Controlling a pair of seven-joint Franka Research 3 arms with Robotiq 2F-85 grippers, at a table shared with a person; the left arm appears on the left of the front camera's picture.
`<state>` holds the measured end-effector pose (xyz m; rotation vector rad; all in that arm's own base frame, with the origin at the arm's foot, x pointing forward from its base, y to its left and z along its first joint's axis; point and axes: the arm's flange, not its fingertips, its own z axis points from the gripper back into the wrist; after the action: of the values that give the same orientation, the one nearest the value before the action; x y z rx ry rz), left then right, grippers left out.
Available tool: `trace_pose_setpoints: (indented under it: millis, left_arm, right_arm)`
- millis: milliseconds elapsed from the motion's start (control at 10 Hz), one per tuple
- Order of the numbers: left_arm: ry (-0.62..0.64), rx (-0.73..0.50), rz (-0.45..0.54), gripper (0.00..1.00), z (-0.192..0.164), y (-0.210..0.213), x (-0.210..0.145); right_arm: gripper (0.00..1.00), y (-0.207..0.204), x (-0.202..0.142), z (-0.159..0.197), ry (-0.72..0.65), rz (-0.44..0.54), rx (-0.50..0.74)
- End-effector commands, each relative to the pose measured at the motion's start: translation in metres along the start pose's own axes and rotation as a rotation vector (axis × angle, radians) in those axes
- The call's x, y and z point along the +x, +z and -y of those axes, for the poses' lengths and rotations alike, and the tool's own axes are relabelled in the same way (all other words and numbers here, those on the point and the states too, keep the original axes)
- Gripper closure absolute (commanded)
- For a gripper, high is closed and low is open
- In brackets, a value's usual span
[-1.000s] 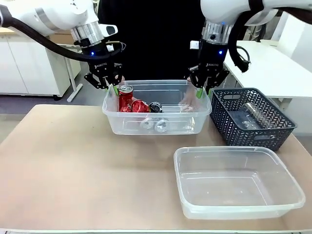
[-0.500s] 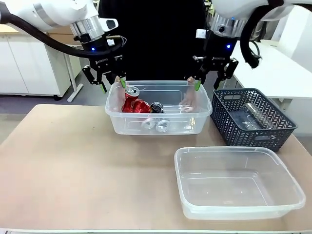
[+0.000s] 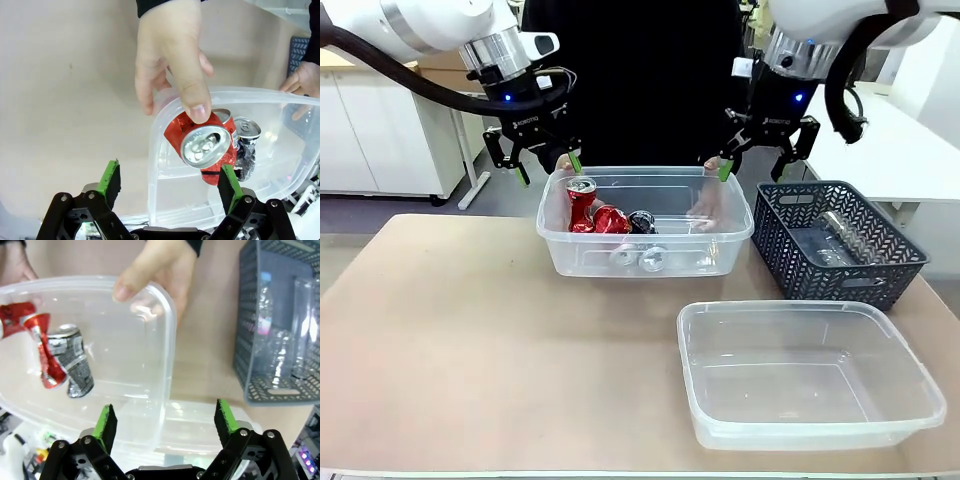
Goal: Sort the waste into each basket.
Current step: Release the Organizing box you were holding, then pick up the Organizing box on the right side of the table and lift it.
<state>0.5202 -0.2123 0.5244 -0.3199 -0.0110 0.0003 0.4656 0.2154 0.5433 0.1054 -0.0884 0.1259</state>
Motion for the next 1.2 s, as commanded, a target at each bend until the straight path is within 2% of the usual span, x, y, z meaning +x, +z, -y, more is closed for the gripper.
trace_pose_setpoints:
  millis: [0, 500, 600, 800, 900, 1000, 1100]
  left_arm:
    - [0.0, 0.002, -0.002, 0.0, 0.0, -0.002, 0.002]
    - [0.001, 0.001, -0.006, 0.0, -0.001, -0.004, 0.002]
    - [-0.027, -0.067, -0.026, 0.0, -0.012, 0.027, -0.012]
    - [-0.059, -0.114, 0.017, 0.0, -0.035, 0.087, -0.079]
    - [-0.145, -0.142, 0.01, 0.0, -0.037, 0.1, -0.116]
    - [-0.209, -0.149, -0.049, 0.0, -0.035, 0.102, -0.14]
    - [-0.247, -0.107, -0.037, 0.0, -0.032, 0.103, -0.163]
  right_arm:
    - [0.0, 0.005, 0.0, -0.001, 0.001, 0.008, 0.01]
    - [0.0, 0.001, 0.0, -0.001, 0.002, 0.002, 0.002]
    - [0.0, 0.036, -0.032, 0.012, 0.022, -0.034, 0.064]
    - [0.0, 0.089, -0.113, 0.045, 0.146, -0.017, 0.119]
    - [0.0, 0.108, -0.152, 0.061, 0.145, 0.01, 0.111]
    - [0.0, 0.116, -0.18, 0.073, 0.14, 0.039, 0.086]
    - [0.0, 0.118, -0.204, 0.08, 0.129, 0.079, 0.062]
